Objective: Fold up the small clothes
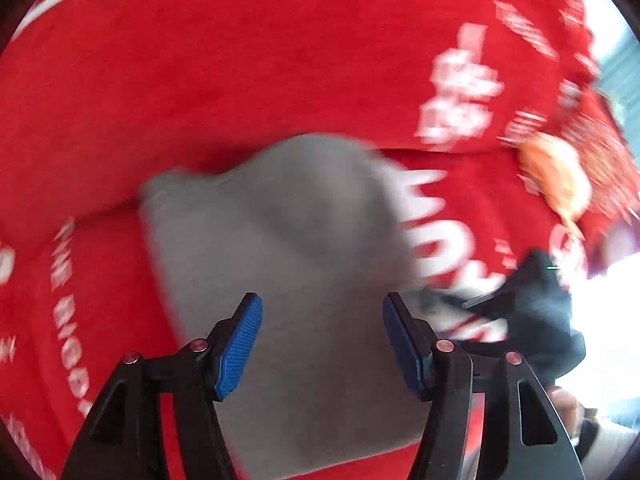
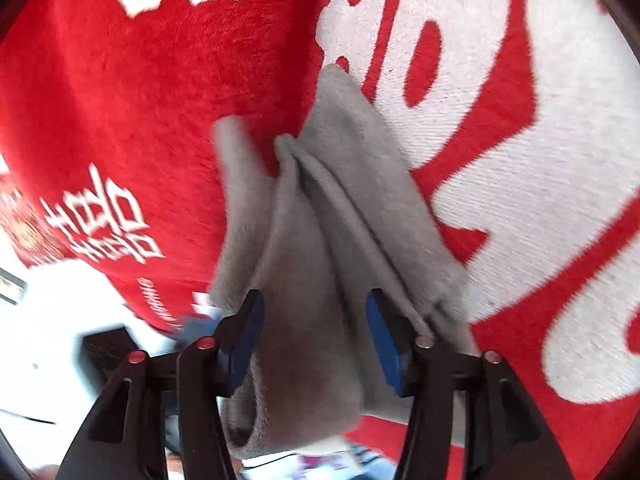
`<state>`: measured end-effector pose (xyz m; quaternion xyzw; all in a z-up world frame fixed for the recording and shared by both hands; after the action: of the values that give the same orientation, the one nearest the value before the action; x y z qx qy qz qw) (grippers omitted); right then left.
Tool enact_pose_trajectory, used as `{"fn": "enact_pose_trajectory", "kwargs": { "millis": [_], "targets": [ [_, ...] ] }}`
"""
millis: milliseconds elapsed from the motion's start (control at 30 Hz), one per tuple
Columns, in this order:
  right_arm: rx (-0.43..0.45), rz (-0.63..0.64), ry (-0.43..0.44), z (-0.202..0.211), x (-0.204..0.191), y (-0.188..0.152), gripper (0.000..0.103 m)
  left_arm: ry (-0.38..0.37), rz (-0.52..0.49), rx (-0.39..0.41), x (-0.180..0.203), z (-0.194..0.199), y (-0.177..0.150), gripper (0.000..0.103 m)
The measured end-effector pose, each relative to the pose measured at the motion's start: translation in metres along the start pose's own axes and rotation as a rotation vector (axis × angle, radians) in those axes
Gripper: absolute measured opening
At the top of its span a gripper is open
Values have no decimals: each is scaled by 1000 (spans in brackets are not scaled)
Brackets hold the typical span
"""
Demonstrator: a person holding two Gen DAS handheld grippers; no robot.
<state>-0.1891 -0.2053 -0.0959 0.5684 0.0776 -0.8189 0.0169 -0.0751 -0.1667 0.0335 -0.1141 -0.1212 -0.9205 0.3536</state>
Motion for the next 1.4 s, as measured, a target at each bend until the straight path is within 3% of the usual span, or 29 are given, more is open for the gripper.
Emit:
{"fn": "enact_pose_trajectory", "kwargs": {
  "millis": [33,133,167,233,267,300,333,400,533,633,700,733,800,867,1000,1067,1167,1267,1333,1400],
  "targets": [
    [7,-20,33,7,1,4,72,37,48,-13,-21,-4,-2,64],
    [34,-65,108,25,-1,11,74,110,162,-43,-71,-17,-13,64],
    [24,-63,103,33,-1,5,74,132,188,-60,-85,-24,-19,64],
    [-44,-18,27,27,-1,0,74,105,222,-64,-92,-30,-25,67],
    [-92,23,-24,19,-3,-1,64,103,236,-56,-94,-30,-26,76],
    [-138,72,-85,7,-8,-2,49,123,241,-47,-96,-30,-25,77],
    [-176,122,-139,-3,-14,-3,20,126,235,-39,-95,-28,-23,77],
    [-220,274,-246,-12,-33,-4,19,112,223,-31,-90,-22,-21,77],
    [-180,453,-272,4,-78,-7,19,110,144,-19,-80,-16,-22,77],
    [-181,433,-375,20,-51,-11,19,115,124,-63,-77,-29,-35,78],
    [-219,387,-445,15,-25,-13,19,122,129,-82,-79,-38,-43,87],
    [-237,370,-439,12,-16,-14,18,129,137,-77,-81,-39,-44,88],
    [-229,356,-424,12,-18,-9,24,128,153,-72,-83,-35,-45,88],
    [-225,371,-473,17,-24,-5,31,147,144,-60,-84,-28,-44,88],
    [-177,433,-597,44,-40,-4,34,200,90,-34,-91,-11,-46,88],
    [-166,475,-587,54,-53,-9,30,207,82,-43,-92,-7,-51,88],
    [-224,528,-516,55,-70,-31,21,217,78,-80,-99,-11,-69,88],
    [-319,600,-517,37,-79,-60,21,228,82,-110,-102,-22,-91,88],
    [-377,634,-578,37,-64,-71,20,239,86,-134,-103,-31,-105,88],
    [-437,669,-689,33,-41,-76,13,235,103,-142,-105,-33,-112,88]
  ]
}}
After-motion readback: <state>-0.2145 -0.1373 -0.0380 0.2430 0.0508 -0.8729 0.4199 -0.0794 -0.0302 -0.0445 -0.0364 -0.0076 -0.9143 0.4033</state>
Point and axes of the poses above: each gripper's, at about its wrist camera, not at the fingertips, and z roughly against the way its jaws point, x to its right, y to its top, the point moved 9 cm from there along -z, roughly the way its jaws point, and after that the axes turned 15 degrees about z, right-handed, at the moved point
